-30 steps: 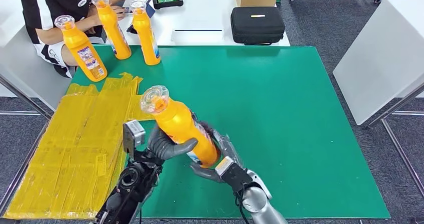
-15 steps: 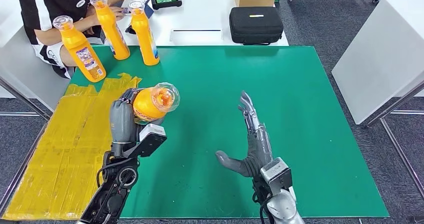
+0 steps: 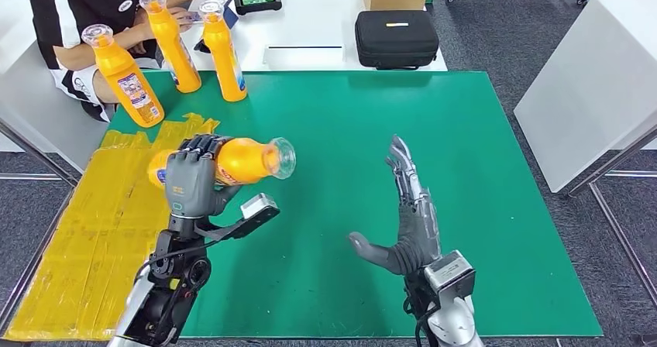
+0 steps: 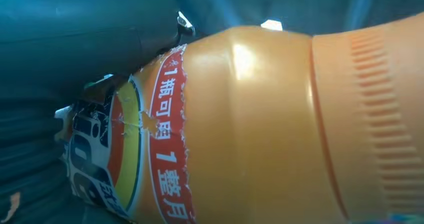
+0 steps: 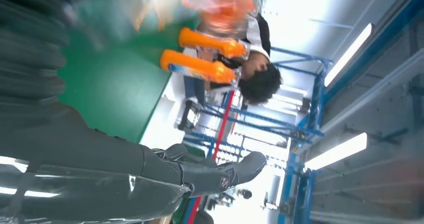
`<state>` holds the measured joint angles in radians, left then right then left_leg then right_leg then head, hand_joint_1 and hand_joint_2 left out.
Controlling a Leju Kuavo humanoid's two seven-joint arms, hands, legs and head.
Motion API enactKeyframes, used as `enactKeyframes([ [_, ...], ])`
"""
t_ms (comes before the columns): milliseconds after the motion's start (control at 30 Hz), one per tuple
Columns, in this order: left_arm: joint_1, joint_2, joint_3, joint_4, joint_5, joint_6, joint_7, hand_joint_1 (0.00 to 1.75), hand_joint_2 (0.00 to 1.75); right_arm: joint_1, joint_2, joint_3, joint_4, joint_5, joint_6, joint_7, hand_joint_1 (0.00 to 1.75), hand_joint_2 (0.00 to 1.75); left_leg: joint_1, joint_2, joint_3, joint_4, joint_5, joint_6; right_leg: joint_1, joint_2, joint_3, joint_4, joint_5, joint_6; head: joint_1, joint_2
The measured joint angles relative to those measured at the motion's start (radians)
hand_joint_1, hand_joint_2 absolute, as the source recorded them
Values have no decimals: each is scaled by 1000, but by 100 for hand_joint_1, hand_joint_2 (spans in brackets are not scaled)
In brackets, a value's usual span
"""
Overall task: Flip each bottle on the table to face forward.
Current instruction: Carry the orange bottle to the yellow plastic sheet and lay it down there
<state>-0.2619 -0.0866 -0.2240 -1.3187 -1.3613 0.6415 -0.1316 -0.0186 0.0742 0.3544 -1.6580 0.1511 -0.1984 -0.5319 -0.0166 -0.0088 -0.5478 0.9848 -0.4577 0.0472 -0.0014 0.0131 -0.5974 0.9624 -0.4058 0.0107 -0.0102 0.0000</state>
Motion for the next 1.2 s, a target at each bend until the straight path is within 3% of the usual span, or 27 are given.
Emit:
enactKeyframes([
  [100, -20, 44, 4, 43, -159, -95, 100, 175, 175, 3, -8, -17, -12, -12, -6, 0, 0, 175, 0, 0, 0, 0, 0, 0, 0, 0, 0, 0, 0, 0, 0, 0],
  [233, -59, 123, -55, 129, -201, -261, 225, 175, 175, 9, -14, -40, -18, -10, -6, -3, 0, 175, 0, 0, 1, 0, 0, -1, 0, 0, 0, 0, 0, 0, 0, 0],
  [433, -111, 194, -177, 255, -208, -409, 243, 175, 175, 14, -14, -59, -18, 10, -10, -4, 0, 175, 0, 1, 0, 0, 1, -1, 0, 1, 0, 1, 0, 0, 0, 0],
  [533, -128, 219, -197, 291, -208, -443, 246, 175, 175, 19, -14, -63, -18, 13, -17, -2, 0, 175, 0, 1, 0, 0, 1, -1, 0, 1, 0, 1, 0, 0, 0, 0],
  [700, -157, 254, -236, 343, -208, -483, 324, 175, 175, 29, -14, -69, -18, 30, -47, 3, 0, 175, 0, 0, 0, 0, 0, -1, 0, 1, 0, 0, 0, 0, 0, 0],
  [900, -177, 258, -244, 394, -208, -474, 291, 175, 175, 32, -13, -70, -18, 42, -63, 5, 0, 175, 0, 0, 0, 0, 1, -1, 0, 1, 0, 0, 0, 0, 0, 0],
  [1067, -198, 257, -253, 429, -208, -462, 327, 175, 175, 34, -13, -71, -18, 49, -76, 12, 0, 175, 0, 0, 0, 0, 1, -1, 0, 1, 0, 0, 0, 0, 0, 0],
  [1200, -213, 254, -260, 459, -208, -436, 334, 4, 175, 41, -13, -72, -19, 52, -83, 17, 0, 175, 0, 0, 0, 0, 1, -1, 0, 1, 0, 0, 0, 0, 0, 0],
])
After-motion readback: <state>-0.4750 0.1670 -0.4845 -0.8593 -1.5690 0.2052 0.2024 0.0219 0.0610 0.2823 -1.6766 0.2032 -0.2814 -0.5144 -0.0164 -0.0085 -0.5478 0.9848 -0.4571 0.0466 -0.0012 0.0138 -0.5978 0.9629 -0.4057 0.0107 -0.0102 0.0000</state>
